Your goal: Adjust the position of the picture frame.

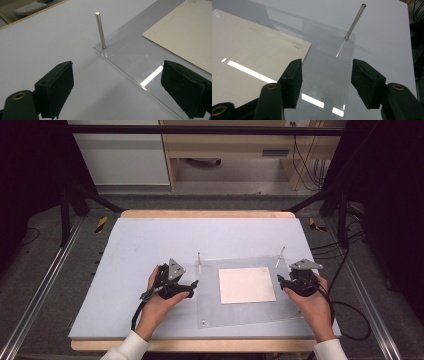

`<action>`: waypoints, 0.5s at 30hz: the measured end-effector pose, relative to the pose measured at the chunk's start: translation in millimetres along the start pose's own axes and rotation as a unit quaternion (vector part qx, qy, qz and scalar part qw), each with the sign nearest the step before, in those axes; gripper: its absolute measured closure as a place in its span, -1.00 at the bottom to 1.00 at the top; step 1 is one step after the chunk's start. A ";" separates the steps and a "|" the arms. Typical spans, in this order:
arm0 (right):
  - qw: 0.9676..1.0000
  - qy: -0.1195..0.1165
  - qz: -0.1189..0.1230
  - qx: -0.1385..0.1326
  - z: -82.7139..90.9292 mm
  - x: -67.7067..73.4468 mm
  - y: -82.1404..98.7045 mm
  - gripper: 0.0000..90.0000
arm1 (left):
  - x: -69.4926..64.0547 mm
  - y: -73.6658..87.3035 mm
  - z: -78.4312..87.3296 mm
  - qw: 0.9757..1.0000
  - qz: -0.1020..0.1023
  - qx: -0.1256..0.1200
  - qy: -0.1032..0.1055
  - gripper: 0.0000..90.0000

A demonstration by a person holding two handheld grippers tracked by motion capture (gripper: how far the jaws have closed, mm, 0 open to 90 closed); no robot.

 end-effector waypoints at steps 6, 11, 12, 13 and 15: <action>0.999 -0.014 0.016 0.037 -12.4 -7.3 -12.4 -0.05 | 2.3 -7.0 -8.9 1.000 -0.021 0.023 0.001 -0.73; 0.997 -0.013 0.049 0.052 -20.2 -16.0 -29.3 0.05 | 7.2 -14.8 -19.2 0.998 -0.034 0.044 0.001 -0.70; 0.997 -0.007 0.055 0.056 -25.2 -20.8 -34.2 0.11 | 8.3 -18.1 -25.2 0.999 -0.031 0.041 0.000 -0.65; 0.997 -0.007 0.055 0.056 -25.2 -20.8 -34.2 0.11 | 8.3 -18.1 -25.2 0.999 -0.031 0.041 0.000 -0.62; 0.998 -0.005 0.042 0.052 -29.5 -25.2 -38.5 0.24 | 10.2 -20.2 -30.1 0.999 -0.031 0.040 -0.004 -0.57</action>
Point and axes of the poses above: each handheld gripper's, and its own axes: z roughly backward along the jaws, y roughly out of its underside, x roughly to its left, the point moved 8 cm from there along -z, roughly forward along the jaws, and after that the axes turned 3 degrees about -z, right-handed, at the moved point
